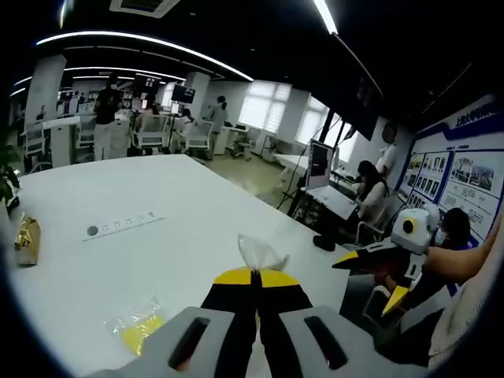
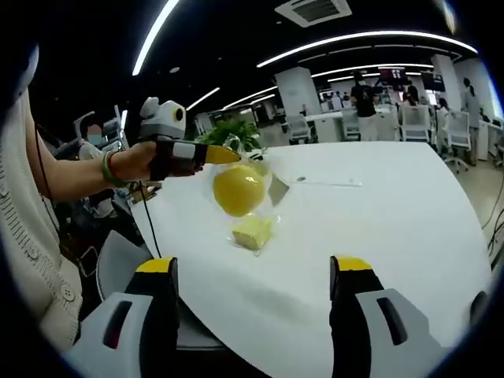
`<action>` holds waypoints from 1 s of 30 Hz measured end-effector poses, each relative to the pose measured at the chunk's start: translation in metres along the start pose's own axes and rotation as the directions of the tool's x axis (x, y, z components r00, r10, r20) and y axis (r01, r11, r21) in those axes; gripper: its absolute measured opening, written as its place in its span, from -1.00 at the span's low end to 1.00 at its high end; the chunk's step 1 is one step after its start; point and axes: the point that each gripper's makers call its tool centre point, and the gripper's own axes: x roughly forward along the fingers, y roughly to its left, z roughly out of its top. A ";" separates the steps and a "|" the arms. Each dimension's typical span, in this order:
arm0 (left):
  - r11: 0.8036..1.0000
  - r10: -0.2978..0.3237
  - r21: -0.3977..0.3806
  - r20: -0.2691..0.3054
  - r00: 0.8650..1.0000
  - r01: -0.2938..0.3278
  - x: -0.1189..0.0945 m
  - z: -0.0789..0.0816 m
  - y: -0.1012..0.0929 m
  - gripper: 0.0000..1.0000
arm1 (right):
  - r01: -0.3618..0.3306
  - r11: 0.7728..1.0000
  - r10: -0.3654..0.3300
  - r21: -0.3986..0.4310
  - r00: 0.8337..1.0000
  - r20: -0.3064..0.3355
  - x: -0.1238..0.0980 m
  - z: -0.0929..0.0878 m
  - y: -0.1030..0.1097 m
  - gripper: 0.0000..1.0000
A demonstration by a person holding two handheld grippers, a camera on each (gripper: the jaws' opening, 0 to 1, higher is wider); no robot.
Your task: Compare the silicone blocks by pressing each to a similar depth, holding the contact briefly, and releasing to observe deformation and rebound differences across the visible hardness samples.
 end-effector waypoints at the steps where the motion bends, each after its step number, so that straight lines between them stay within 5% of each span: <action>1: 1.000 0.004 0.000 0.002 1.000 -0.004 -0.004 0.000 0.001 -1.00 | -0.006 1.000 0.006 -0.004 1.000 -0.002 0.003 0.001 0.001 0.47; 16: 1.000 -0.008 0.004 -0.022 1.000 0.008 -0.020 -0.004 -0.001 -1.00 | -0.122 0.986 0.114 -0.116 0.991 -0.072 0.062 0.026 0.000 0.54; 30: 0.997 -0.071 0.027 -0.063 0.995 0.073 -0.008 -0.006 -0.017 -1.00 | -0.258 0.951 0.229 -0.170 0.958 -0.171 0.111 0.032 0.016 0.57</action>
